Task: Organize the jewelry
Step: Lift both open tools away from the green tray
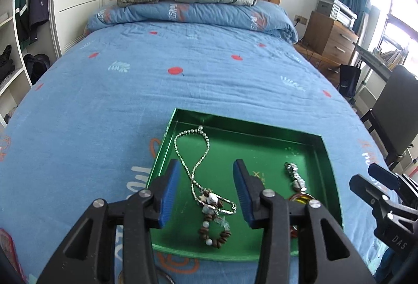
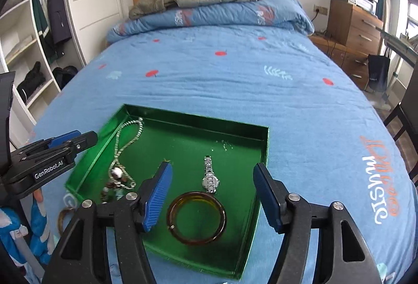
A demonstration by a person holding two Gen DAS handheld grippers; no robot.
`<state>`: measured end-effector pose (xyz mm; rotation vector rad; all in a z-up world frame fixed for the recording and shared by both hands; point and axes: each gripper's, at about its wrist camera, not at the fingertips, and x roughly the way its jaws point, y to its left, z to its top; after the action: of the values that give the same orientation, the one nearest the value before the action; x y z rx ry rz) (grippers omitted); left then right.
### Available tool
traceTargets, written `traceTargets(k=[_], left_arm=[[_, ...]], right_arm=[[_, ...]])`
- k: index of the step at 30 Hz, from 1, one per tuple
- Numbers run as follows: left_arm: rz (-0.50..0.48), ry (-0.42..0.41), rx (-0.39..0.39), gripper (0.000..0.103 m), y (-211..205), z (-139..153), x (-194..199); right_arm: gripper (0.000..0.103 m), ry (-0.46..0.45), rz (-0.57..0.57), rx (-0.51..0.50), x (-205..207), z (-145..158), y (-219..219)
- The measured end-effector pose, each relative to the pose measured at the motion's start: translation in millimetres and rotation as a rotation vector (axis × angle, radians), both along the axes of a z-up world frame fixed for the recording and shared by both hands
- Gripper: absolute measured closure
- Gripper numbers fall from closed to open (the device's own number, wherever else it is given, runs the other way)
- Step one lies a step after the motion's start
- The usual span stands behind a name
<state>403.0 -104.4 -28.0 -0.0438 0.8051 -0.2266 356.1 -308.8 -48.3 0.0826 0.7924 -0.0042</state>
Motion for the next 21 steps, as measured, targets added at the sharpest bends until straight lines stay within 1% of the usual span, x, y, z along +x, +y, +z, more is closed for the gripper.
traceTargets(k=[2,4,7,10,14,17,21], left_arm=[[-0.002,-0.017,-0.004,0.06,2,12,-13],[-0.004,-0.033,-0.006,0.06,6,22,-26],[-0.006,-0.055,-0.021,0.06,11,34,-49],[-0.001,-0.097,-0.028,0.06,16,44,-76],[-0.002,-0.117,-0.024,0.06,23,47,-104],[-0.007,-0.114,-0.025,0.06,30,44,-125],[0.012,-0.108,-0.013,0.06,43,38,-148]], right_arm=[[0.037,-0.027,-0.002,-0.001,-13,12,3],[0.03,-0.044,0.002,0.0,-27,22,5],[0.029,-0.071,0.004,-0.009,-48,33,10],[0.029,-0.088,0.01,-0.004,-69,40,14],[0.029,-0.109,0.013,-0.006,-99,42,20],[0.029,-0.117,0.014,0.001,-118,41,25],[0.029,-0.122,0.015,0.007,-142,36,32]])
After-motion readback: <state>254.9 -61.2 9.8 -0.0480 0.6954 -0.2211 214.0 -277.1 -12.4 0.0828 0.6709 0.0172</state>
